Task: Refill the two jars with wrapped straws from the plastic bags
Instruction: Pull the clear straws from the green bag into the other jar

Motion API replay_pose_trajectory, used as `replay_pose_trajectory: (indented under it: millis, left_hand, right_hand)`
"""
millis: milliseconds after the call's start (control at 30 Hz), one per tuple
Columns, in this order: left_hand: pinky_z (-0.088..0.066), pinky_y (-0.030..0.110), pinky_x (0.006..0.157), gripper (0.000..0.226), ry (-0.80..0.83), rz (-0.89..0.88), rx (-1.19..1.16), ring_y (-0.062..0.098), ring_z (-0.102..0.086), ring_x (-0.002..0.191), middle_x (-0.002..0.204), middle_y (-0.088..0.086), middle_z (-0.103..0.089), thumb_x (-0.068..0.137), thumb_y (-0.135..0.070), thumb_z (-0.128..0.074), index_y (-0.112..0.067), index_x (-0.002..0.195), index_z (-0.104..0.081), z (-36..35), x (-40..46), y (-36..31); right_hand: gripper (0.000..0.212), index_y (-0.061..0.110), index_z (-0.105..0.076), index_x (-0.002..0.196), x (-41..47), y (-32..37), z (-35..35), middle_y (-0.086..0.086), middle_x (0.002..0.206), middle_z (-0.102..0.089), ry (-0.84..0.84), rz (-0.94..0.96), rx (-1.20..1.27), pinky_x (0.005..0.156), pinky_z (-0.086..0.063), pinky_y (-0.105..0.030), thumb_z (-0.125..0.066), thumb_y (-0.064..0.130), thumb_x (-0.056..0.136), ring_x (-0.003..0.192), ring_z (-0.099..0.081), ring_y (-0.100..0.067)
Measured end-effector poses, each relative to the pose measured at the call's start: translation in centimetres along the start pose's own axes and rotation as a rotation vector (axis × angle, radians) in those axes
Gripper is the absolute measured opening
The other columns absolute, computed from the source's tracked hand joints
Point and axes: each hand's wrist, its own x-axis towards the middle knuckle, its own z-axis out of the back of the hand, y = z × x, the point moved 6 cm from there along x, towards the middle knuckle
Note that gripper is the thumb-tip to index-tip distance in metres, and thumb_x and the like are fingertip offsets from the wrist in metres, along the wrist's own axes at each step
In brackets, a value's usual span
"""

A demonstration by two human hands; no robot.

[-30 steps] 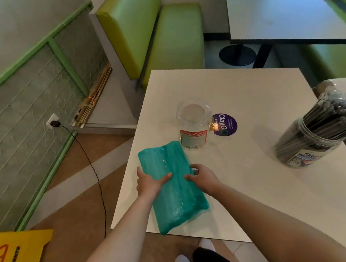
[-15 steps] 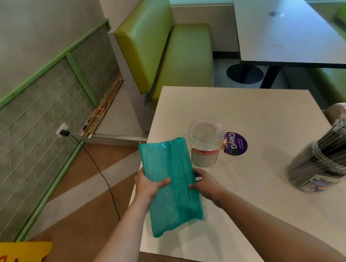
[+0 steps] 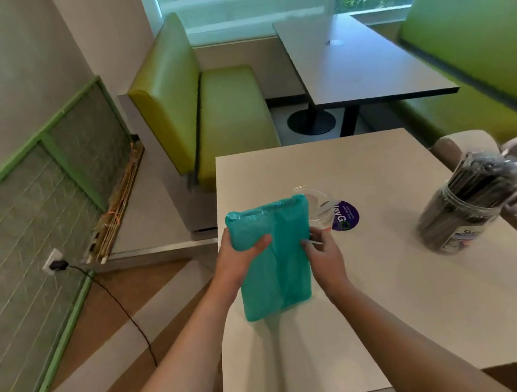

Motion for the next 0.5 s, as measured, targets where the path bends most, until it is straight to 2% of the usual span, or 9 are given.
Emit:
replay_pose_trajectory:
  millis: [100, 267, 400, 500]
  left_hand:
    - [-0.055, 0.041, 0.09, 0.055, 0.045, -0.041, 0.038, 0.015, -0.067, 0.102, 0.11, -0.008, -0.069, 0.065, -0.037, -0.088, -0.034, 0.111, -0.057, -0.3, 0.2, -1.1]
    - [-0.055, 0.042, 0.091, 0.059, 0.144, -0.115, 0.03, 0.018, -0.068, 0.103, 0.113, -0.004, -0.07, 0.067, -0.032, -0.088, -0.025, 0.117, -0.058, -1.0, 0.2, -1.9]
    - [-0.057, 0.035, 0.086, 0.058, 0.204, -0.129, 0.007, 0.019, -0.067, 0.104, 0.114, -0.001, -0.07, 0.07, -0.021, -0.087, -0.02, 0.119, -0.057, -2.3, 0.0, -1.7]
    - [-0.057, 0.035, 0.084, 0.056, 0.247, -0.136, 0.061, 0.016, -0.068, 0.1, 0.11, -0.004, -0.07, 0.067, -0.022, -0.088, -0.024, 0.115, -0.059, -3.7, 0.1, -1.4]
  right_hand:
    - [0.021, 0.027, -0.058, 0.118, -0.8, 1.9, 0.1, 0.005, 0.114, -0.065, -0.11, 0.102, 0.063, 0.083, -0.053, -0.026, -0.053, 0.031, 0.098, 0.099, -0.062, -0.005]
    - [0.021, 0.035, -0.055, 0.118, -1.9, 5.7, 0.7, 0.012, 0.114, -0.06, -0.279, 0.302, 0.007, 0.089, -0.054, -0.032, -0.053, 0.036, 0.098, 0.102, -0.06, -0.005]
    - [0.03, 0.031, -0.051, 0.126, -3.4, 7.0, 1.7, 0.012, 0.123, -0.047, -0.421, 0.435, -0.196, 0.096, -0.049, -0.029, -0.053, 0.021, 0.098, 0.112, -0.049, -0.006]
    - [0.042, 0.028, -0.064, 0.115, -5.0, 8.0, 1.9, 0.004, 0.129, -0.044, -0.538, 0.571, -0.552, 0.103, -0.04, -0.031, -0.053, 0.0, 0.086, 0.117, -0.037, -0.016]
